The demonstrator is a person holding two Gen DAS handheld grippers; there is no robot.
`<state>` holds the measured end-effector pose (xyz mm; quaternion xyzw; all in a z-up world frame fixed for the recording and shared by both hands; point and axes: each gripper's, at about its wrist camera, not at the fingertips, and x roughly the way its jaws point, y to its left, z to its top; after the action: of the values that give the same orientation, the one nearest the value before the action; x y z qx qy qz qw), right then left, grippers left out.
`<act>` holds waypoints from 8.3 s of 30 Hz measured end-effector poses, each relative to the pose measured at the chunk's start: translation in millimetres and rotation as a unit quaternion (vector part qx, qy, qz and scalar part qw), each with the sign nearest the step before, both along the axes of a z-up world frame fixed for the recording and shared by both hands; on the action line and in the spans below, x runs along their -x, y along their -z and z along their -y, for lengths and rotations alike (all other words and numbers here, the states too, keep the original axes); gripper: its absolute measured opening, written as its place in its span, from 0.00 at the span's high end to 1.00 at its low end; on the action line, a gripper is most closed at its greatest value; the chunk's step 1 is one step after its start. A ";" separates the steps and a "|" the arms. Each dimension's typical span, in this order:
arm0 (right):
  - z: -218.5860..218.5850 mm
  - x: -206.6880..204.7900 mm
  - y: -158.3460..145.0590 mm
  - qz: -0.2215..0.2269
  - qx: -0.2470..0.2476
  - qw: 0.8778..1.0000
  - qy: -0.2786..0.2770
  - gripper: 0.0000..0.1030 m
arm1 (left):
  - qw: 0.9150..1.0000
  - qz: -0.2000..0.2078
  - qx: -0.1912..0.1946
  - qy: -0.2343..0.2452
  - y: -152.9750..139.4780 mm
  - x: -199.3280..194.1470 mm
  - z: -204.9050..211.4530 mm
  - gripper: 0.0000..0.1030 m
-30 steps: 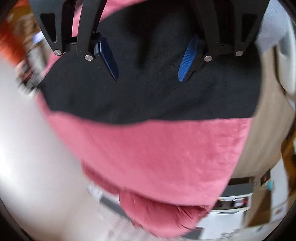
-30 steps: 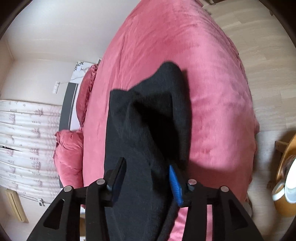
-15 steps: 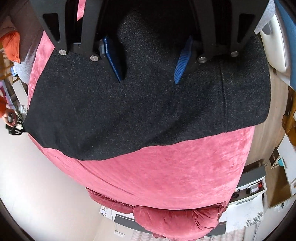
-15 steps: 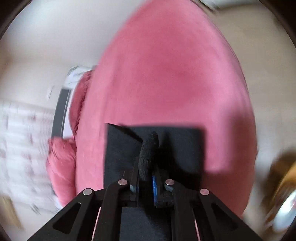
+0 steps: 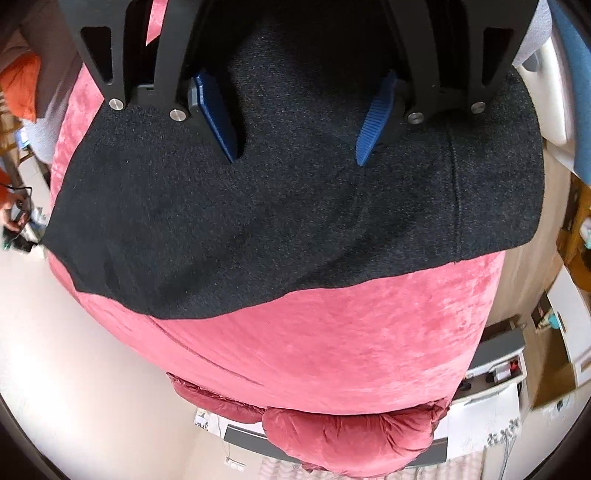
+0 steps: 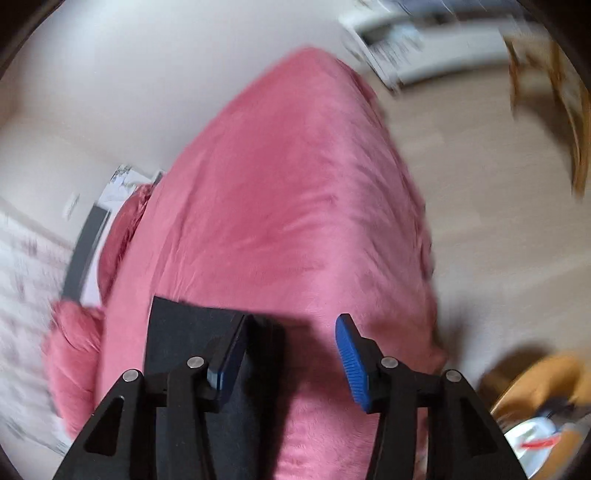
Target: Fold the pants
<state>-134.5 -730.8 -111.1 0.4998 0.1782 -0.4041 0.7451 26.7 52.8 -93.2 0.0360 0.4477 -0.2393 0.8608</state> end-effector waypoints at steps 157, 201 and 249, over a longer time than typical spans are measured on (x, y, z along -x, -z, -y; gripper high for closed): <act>-429.1 -265.7 3.2 -0.106 0.194 0.762 -0.609 0.69 | 0.969 -0.015 0.205 -0.137 10.4 -128.2 -26.2 0.34; 31.7 30.7 66.9 0.216 -0.088 0.970 -0.066 0.48 | 0.998 0.029 0.012 0.060 26.1 -73.3 28.5 0.00; -486.8 -86.2 -48.8 0.002 0.170 0.791 -0.588 0.83 | 0.985 -0.006 0.174 0.020 -20.1 -12.4 -34.3 0.00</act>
<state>-48.3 -243.9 -62.3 0.1652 0.3643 0.0889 0.9122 39.1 87.0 -73.1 -0.1065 0.4038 -0.3313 0.8461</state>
